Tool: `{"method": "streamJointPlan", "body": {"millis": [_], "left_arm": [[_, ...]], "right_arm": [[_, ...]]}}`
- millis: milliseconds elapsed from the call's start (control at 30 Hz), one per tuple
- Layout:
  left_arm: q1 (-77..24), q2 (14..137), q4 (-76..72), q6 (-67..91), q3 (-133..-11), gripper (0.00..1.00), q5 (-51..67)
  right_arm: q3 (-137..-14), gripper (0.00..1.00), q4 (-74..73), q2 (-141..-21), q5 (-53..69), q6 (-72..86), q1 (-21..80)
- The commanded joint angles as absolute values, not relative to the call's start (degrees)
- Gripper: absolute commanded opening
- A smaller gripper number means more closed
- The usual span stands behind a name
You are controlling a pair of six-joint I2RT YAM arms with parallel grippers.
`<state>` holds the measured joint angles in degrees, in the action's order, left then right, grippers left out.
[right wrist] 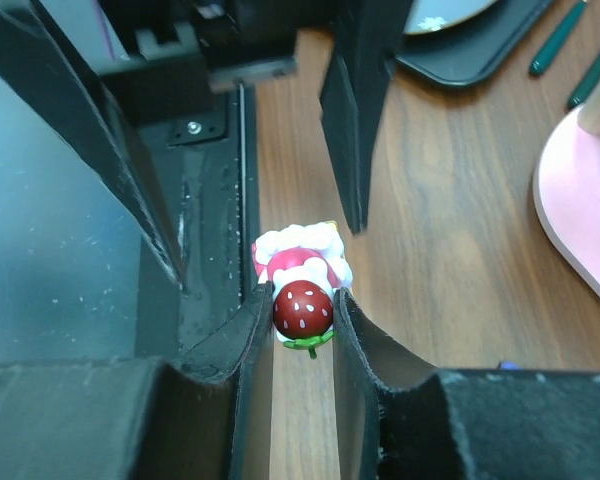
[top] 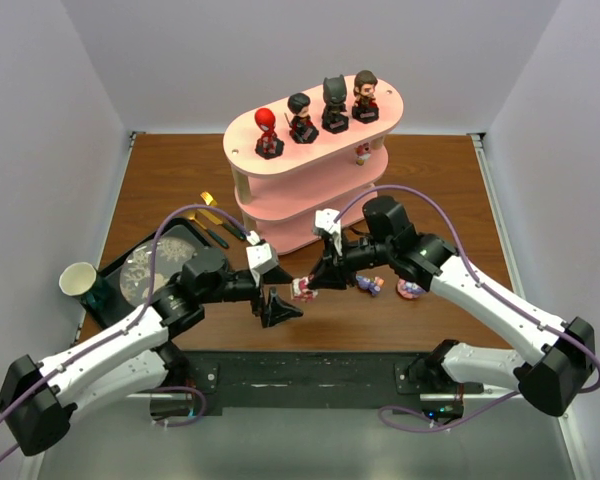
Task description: Place and organize the plastic toys onto the shelf
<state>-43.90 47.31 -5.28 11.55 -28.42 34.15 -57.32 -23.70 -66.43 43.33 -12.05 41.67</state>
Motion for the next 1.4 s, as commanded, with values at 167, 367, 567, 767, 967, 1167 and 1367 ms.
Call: {"method": "streamJointPlan", "body": {"millis": [167, 367, 567, 767, 967, 1167, 1367], "left_arm": [[-47.8, 51.1, -9.6, 9.4, -32.5, 0.76, 29.5], [-48.7, 52.3, -10.4, 9.7, -32.3, 0.44, 29.2], [-49.5, 51.1, -9.1, 9.0, -32.1, 0.18, 27.3], [-49.7, 50.5, -9.4, 8.9, -31.7, 0.02, 26.2], [-49.9, 48.8, -11.2, 9.5, -30.7, 0.00, 20.9], [-50.3, 47.8, -14.1, 11.5, -29.4, 0.00, 13.8], [-50.7, 47.7, -17.6, 12.7, -28.8, 0.00, 9.2]], "right_arm": [[-60.2, 0.00, -22.6, -66.4, 46.7, -14.0, 43.5], [-59.9, 0.00, -21.7, -66.3, 46.7, -13.9, 43.6], [-58.7, 0.00, -19.2, -64.9, 46.4, -12.4, 43.7], [-58.7, 0.04, -17.5, -64.3, 45.8, -10.6, 43.7], [-56.3, 0.56, -10.0, -61.6, 38.6, 1.6, 43.6], [-50.0, 0.77, -4.7, -51.5, 20.8, 17.2, 45.4], [-45.9, 0.75, -6.5, -45.6, 0.1, 30.0, 51.2]]}}
